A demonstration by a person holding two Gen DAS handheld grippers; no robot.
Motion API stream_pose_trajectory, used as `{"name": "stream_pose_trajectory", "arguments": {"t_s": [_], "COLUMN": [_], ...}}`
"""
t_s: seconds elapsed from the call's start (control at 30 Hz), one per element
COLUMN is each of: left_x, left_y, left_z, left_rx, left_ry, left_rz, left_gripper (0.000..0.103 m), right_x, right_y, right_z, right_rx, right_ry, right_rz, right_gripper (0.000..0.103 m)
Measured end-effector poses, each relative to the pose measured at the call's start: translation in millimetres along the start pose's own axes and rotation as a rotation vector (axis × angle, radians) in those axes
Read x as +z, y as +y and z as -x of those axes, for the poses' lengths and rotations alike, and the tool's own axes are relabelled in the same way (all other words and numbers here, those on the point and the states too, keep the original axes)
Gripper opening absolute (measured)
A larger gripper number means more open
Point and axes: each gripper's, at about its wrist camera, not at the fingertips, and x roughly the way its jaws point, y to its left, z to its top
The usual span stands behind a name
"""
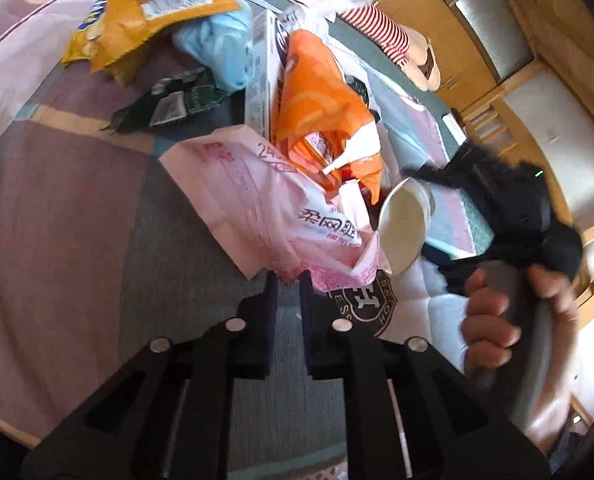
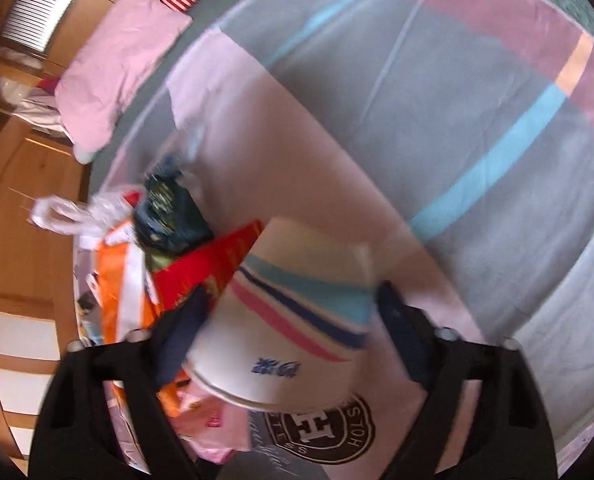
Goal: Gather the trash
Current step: 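Grasp the pink plastic bag with the left tool while the right tool grasps the striped paper cup, then carry both items over the white trash bag and open both tools to drop them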
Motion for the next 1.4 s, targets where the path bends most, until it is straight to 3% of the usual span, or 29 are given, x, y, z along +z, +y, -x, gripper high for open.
{"name": "stream_pose_trajectory", "arguments": {"t_s": [0.13,0.17,0.23,0.27,0.4,0.47,0.5,0.53,0.6,0.63,0.73,0.87,1.03,1.23,1.4], "left_x": [-6.1,-8.0,-9.6,-9.0,2.9,10.0,11.9,11.9,9.4,8.9,5.5,-4.2,-29.9,-83.0,-107.7], "left_y": [11.4,16.2,21.8,21.6,7.9,-1.1,-5.3,-6.6,-8.8,-9.4,-7.6,-7.8,0.2,-15.9,-39.6], "left_z": [11.7,13.2,14.8,16.3,15.7,-0.4,-11.1,-19.3,-29.2,-27.9,-28.8,-8.2,47.0,109.5,158.3], "left_rx": [-0.081,-0.101,-0.131,-0.139,-0.127,-0.056,-0.019,0.014,0.056,0.052,0.021,0.048,0.09,0.09,0.138], "left_ry": [0.01,0.021,0.039,0.029,-0.07,-0.064,-0.043,-0.024,-0.02,-0.032,-0.003,-0.052,-0.174,-0.291,-0.36], "left_rz": [0.078,0.11,0.153,0.168,0.136,0.087,0.059,0.037,0.005,-0.003,-0.005,-0.034,-0.1,-0.181,-0.244], "left_gripper": [0.014,0.021,0.071,0.08,0.096,0.096,0.091,0.065,0.057,0.043,0.026,0.022,0.022,0.022,0.022], "right_x": [-14.4,-18.4,-27.0,-29.6,-42.8,-49.6,-54.5,-60.1,-69.5,-76.6,-97.6,-118.8,-144.2,-170.7,-186.1], "right_y": [2.0,1.4,1.5,0.5,-6.3,-9.2,-9.6,-9.0,-7.3,-7.7,-14.8,-26.2,-33.2,-41.0,-46.0], "right_z": [9.5,10.5,16.2,19.6,49.4,64.2,73.8,84.5,102.1,112.9,138.1,161.3,187.8,228.6,261.2], "right_rx": [-0.022,-0.031,-0.045,-0.053,-0.049,-0.037,-0.035,-0.036,-0.041,-0.047,-0.059,-0.045,-0.03,-0.023,-0.013], "right_ry": [-0.017,-0.014,0.002,0.003,-0.011,-0.027,-0.039,-0.054,-0.086,-0.108,-0.156,-0.197,-0.249,-0.354,-0.423], "right_rz": [0.083,0.101,0.131,0.143,0.178,0.196,0.216,0.245,0.301,0.333,0.396,0.417,0.461,0.542,0.583], "right_gripper": [0.072,0.072,0.072,0.072,0.072,0.072,0.072,0.072,0.072,0.072,0.072,0.072,0.072,0.072,0.072]}}
